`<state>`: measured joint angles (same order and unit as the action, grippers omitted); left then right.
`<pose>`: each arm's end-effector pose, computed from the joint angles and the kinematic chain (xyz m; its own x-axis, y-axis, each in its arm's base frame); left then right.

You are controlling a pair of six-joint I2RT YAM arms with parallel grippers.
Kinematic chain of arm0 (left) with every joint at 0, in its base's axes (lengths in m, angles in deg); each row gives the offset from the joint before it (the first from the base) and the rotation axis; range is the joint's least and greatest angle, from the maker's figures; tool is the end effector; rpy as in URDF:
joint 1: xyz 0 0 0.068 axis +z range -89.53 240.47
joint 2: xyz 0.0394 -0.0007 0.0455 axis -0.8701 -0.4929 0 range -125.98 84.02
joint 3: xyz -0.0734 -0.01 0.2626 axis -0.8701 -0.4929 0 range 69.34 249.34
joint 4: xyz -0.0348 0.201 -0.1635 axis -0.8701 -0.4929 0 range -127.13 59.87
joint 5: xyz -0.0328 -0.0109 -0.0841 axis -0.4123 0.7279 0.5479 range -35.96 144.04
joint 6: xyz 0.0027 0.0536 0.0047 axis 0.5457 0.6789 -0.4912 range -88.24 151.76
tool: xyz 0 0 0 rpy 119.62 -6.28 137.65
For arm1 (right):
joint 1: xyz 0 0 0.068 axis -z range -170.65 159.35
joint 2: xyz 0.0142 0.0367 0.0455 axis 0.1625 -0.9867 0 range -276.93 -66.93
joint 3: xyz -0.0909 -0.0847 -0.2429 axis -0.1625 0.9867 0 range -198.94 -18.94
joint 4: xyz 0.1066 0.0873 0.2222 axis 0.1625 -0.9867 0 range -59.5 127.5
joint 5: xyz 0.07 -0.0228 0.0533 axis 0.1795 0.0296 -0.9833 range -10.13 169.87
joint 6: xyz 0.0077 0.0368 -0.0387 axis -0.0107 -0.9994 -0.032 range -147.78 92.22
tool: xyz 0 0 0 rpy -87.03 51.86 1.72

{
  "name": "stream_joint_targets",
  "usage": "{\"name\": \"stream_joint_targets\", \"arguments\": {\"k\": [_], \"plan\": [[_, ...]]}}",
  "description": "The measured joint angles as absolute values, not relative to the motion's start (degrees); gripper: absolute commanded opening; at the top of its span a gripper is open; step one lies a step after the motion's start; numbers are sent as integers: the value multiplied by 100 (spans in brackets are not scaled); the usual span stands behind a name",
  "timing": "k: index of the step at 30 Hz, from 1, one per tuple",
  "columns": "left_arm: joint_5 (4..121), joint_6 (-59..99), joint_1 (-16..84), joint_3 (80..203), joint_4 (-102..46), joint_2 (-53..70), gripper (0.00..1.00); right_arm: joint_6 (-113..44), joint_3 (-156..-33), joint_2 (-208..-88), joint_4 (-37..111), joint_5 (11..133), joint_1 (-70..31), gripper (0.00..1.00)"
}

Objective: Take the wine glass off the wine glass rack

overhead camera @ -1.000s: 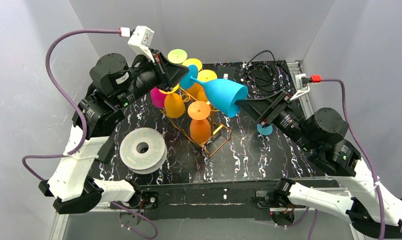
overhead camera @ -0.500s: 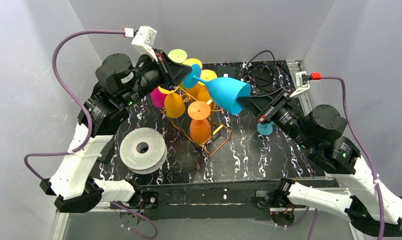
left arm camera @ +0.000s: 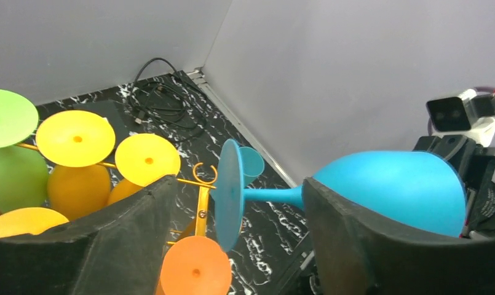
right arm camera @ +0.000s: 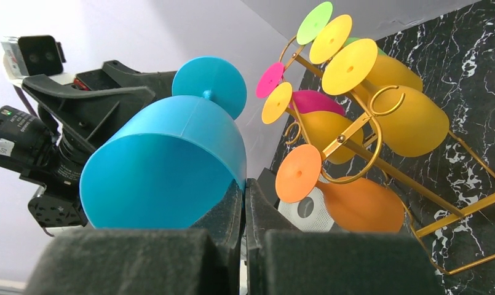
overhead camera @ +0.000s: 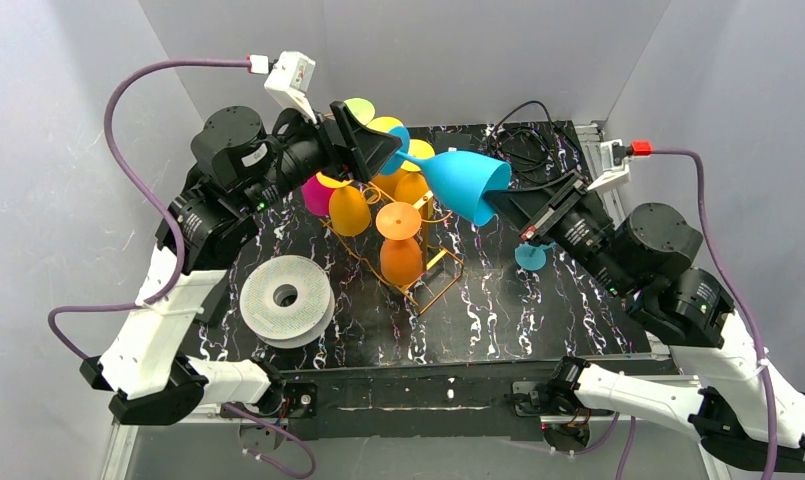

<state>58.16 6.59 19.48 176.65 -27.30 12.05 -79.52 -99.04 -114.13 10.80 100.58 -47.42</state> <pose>0.1414 -0.1262 0.6229 0.1258 -0.6714 -0.7304 0.8291 0.4754 -0.2942 0.0765 0.0938 0.5022 -0.4266 0.6892 -0.5857 -0.4115 0.4287 0.8043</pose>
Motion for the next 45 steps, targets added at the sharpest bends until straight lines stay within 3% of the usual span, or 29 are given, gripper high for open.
{"name": "stream_joint_targets", "arguments": {"k": [1,2,8,15,25,33,40,45], "plan": [[5829,694,1948,17689,-2750,1199,96,-7963,-9963,-11413,1017,10095,-4742,1],[5840,729,1948,17752,-2794,1175,98,-7966,-10007,-11413,991,10125,-4742,1],[6044,1041,1948,18447,-3141,938,98,-7950,-10579,-11421,499,10471,-4742,1],[5687,1125,1945,19479,-4284,735,98,-8029,-12155,-11712,-721,11280,-4742,1],[5475,703,1948,19459,-5508,1006,98,-8654,-13738,-12287,-3280,12226,-4742,1],[5246,384,1948,19444,-6787,1397,98,-9082,-13770,-12836,-4871,12270,-4661,1],[5038,276,1948,19286,-7779,1808,98,-8811,-13077,-13115,-5068,10934,-3146,1],[5008,272,1948,18928,-8122,2064,98,-8556,-12358,-13220,-4972,10213,-2751,1]]}}
